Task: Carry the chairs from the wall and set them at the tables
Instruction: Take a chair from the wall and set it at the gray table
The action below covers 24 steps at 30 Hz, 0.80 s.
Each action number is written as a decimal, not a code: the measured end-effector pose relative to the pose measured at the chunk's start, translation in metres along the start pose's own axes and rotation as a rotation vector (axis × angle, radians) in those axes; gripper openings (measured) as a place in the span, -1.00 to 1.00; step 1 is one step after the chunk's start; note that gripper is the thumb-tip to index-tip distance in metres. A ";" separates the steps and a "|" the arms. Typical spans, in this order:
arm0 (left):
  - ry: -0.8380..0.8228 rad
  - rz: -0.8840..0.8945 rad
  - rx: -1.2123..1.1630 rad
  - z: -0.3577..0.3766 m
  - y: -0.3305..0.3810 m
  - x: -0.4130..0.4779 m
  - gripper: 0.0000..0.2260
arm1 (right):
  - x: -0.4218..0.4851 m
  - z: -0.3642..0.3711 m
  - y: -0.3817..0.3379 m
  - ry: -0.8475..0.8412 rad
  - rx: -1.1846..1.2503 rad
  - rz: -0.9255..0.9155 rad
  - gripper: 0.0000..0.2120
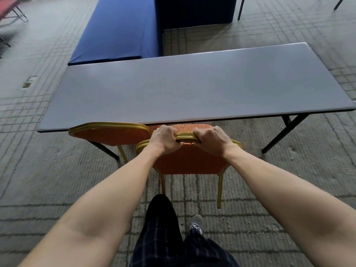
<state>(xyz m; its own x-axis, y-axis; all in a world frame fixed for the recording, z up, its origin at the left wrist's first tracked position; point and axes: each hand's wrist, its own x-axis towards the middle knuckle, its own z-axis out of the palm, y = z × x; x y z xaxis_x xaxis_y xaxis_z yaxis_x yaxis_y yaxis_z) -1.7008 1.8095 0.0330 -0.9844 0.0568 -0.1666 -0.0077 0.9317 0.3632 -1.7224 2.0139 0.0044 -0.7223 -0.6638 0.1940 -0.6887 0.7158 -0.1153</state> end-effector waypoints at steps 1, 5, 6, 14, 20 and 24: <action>-0.001 0.000 -0.010 0.001 0.000 -0.001 -0.81 | -0.001 -0.001 0.001 0.001 -0.011 -0.016 -0.80; -0.024 0.002 -0.043 0.010 0.004 -0.005 -0.79 | -0.008 -0.002 0.008 -0.040 -0.044 -0.052 -0.78; -0.027 0.001 -0.047 0.013 0.004 -0.004 -0.78 | -0.008 -0.003 0.010 -0.059 -0.049 -0.052 -0.77; -0.080 -0.002 0.026 0.028 0.004 0.035 -0.73 | 0.014 0.014 0.029 -0.247 -0.091 -0.001 -0.76; -0.092 0.061 0.115 0.047 -0.003 0.090 -0.76 | 0.029 0.059 0.057 -0.220 -0.043 0.066 -0.72; -0.035 0.081 0.136 0.048 -0.005 0.133 -0.77 | 0.054 0.077 0.093 -0.077 0.018 0.055 -0.74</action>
<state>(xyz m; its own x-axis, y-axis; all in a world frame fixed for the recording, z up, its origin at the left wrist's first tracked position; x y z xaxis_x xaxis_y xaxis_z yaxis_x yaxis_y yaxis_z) -1.8227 1.8300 -0.0347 -0.9740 0.1444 -0.1745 0.0981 0.9634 0.2496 -1.8305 2.0281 -0.0704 -0.7610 -0.6391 0.1115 -0.6487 0.7478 -0.1413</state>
